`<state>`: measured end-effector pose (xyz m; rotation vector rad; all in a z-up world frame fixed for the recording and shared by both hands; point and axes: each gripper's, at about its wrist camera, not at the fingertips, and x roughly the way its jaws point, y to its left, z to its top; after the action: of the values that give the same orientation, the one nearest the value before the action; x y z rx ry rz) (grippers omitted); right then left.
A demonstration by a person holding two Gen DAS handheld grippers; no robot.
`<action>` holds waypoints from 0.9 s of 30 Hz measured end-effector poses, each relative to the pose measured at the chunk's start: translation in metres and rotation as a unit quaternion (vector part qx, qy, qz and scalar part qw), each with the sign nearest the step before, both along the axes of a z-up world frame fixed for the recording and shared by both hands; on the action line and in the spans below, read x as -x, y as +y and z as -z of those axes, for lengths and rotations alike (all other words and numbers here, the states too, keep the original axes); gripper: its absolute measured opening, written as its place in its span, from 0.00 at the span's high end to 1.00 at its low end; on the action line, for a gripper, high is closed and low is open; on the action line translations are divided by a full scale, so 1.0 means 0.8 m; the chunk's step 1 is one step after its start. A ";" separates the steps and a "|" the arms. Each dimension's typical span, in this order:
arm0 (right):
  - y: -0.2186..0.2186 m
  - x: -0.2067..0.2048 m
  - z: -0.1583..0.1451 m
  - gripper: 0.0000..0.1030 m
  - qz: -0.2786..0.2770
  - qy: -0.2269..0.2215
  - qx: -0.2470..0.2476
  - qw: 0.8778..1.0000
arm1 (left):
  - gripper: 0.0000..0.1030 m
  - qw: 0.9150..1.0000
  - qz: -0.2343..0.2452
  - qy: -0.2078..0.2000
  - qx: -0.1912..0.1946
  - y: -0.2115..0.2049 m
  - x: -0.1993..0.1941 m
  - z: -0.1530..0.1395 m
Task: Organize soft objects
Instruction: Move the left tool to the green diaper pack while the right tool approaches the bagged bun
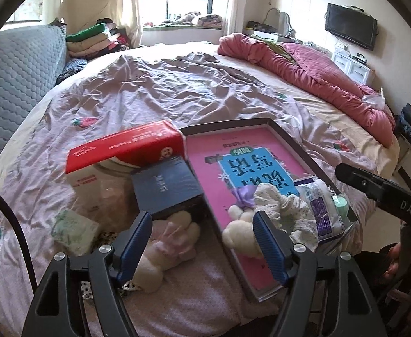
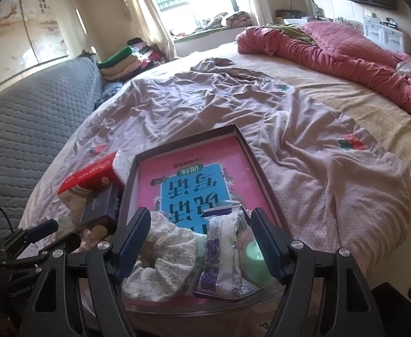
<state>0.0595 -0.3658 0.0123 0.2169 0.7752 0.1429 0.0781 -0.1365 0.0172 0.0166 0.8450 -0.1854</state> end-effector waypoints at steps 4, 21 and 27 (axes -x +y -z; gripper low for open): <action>0.002 0.002 -0.004 0.27 -0.004 -0.005 -0.002 1.000 | 0.29 1.000 -0.013 -0.005 -0.001 0.017 0.008 -0.010; 0.046 0.020 -0.039 0.26 -0.078 -0.047 -0.023 0.996 | 0.29 0.992 -0.125 -0.008 0.017 0.165 0.030 -0.046; 0.087 0.030 -0.054 0.26 -0.120 -0.063 -0.019 0.991 | 0.29 0.987 -0.161 -0.007 0.015 0.209 0.048 -0.052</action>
<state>0.0356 -0.2960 0.0557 0.1479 0.6704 0.3963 0.0399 0.0303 0.0591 -0.1460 0.8187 0.1052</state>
